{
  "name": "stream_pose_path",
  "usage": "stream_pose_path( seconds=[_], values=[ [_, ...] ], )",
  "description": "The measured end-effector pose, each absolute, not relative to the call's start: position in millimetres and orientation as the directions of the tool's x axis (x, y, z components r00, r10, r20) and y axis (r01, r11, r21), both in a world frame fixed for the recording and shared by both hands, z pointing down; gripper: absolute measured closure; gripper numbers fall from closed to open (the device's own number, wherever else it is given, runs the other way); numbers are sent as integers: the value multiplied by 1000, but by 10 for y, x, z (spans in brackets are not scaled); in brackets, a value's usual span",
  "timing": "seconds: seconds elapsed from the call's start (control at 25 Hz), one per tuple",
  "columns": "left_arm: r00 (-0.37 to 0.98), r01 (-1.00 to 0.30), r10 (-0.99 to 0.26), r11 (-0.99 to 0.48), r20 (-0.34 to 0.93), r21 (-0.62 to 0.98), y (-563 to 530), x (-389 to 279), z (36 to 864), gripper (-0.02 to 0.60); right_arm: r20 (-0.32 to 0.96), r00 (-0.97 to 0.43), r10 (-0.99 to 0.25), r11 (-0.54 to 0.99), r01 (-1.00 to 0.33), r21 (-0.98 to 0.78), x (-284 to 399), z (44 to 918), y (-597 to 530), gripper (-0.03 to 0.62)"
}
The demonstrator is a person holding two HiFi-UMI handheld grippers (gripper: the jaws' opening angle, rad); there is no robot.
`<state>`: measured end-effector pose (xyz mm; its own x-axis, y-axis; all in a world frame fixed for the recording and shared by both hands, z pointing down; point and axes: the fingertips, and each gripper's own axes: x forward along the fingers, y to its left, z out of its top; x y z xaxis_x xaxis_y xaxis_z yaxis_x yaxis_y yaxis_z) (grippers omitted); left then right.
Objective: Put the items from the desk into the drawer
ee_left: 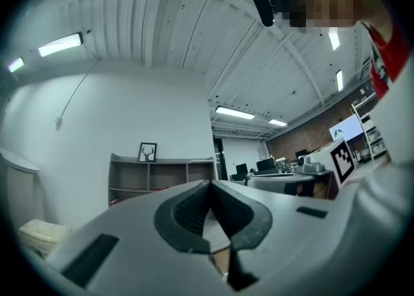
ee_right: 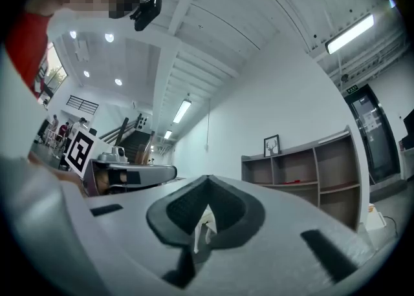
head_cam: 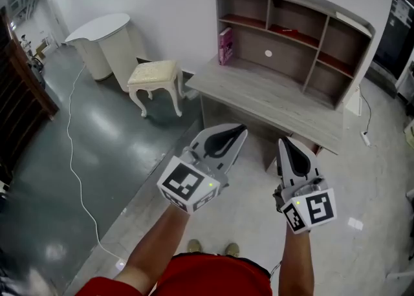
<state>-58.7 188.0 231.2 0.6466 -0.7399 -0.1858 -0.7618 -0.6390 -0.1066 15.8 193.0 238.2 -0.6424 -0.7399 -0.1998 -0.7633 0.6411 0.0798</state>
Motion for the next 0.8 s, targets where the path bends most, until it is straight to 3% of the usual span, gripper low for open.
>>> stream_pose_path(
  seconds=[0.44,0.8],
  values=[
    [606,-794,-775,-601,-177,-89,1643,-61,2233,572,-197,-660,-724,660,-747,76,776,2438,1662,591],
    [607,-794,-775,-597,-174,-109,1195,-1,2224,572,-206,-667,-716,665,-741,90,841,2421,1192,591]
  ],
)
